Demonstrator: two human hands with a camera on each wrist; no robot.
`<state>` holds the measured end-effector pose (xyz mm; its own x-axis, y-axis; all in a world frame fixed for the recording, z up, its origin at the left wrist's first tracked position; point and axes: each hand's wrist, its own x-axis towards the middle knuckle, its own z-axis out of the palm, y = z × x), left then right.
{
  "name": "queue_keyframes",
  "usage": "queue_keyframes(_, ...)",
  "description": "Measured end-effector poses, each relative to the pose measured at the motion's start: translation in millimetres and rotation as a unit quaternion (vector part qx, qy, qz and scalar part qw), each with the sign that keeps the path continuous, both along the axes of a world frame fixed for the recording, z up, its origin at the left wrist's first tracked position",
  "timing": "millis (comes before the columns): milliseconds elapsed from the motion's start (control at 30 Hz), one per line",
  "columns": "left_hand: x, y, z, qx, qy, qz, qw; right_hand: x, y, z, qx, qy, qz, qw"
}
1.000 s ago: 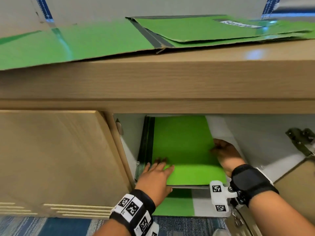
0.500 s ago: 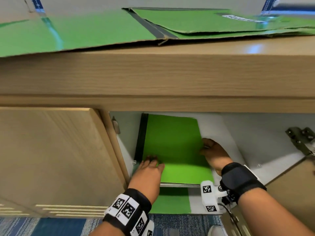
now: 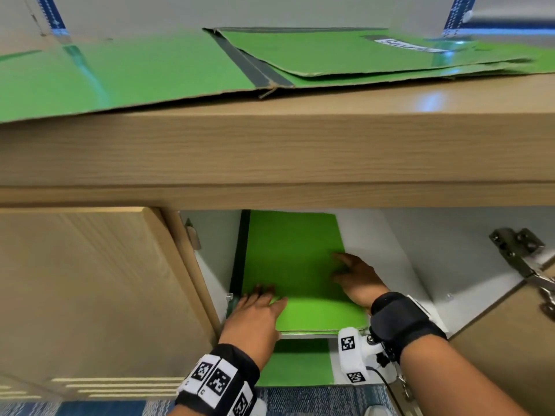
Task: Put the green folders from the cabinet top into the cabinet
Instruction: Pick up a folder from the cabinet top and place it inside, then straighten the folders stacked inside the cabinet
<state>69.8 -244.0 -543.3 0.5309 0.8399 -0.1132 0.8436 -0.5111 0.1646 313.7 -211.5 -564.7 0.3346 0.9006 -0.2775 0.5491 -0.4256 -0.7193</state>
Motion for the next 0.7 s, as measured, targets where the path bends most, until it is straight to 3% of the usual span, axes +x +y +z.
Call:
queue_keyframes(100,-0.9,-2.2,4.3,0.004,-0.012,-0.004,1.0,-11.4,0.8,6.9,-0.016,-0.078,-0.005,0.997)
queue_keyframes(233,-5.1,-5.5,25.0,0.011,-0.043,0.0,0.999,-32.1,-10.6,28.5,0.074,-0.128,-0.047,0.988)
queue_keyframes(467,-18.3,-21.0,91.6,0.062,-0.106,0.014,0.992,-43.5,-45.6,102.1,0.135,-0.276,-0.001,0.952)
queue_keyframes(700,-35.8,-55.6,149.9,0.089,-0.155,-0.015,0.984,-52.3,-92.6,175.3,0.086,-0.21,0.163,0.96)
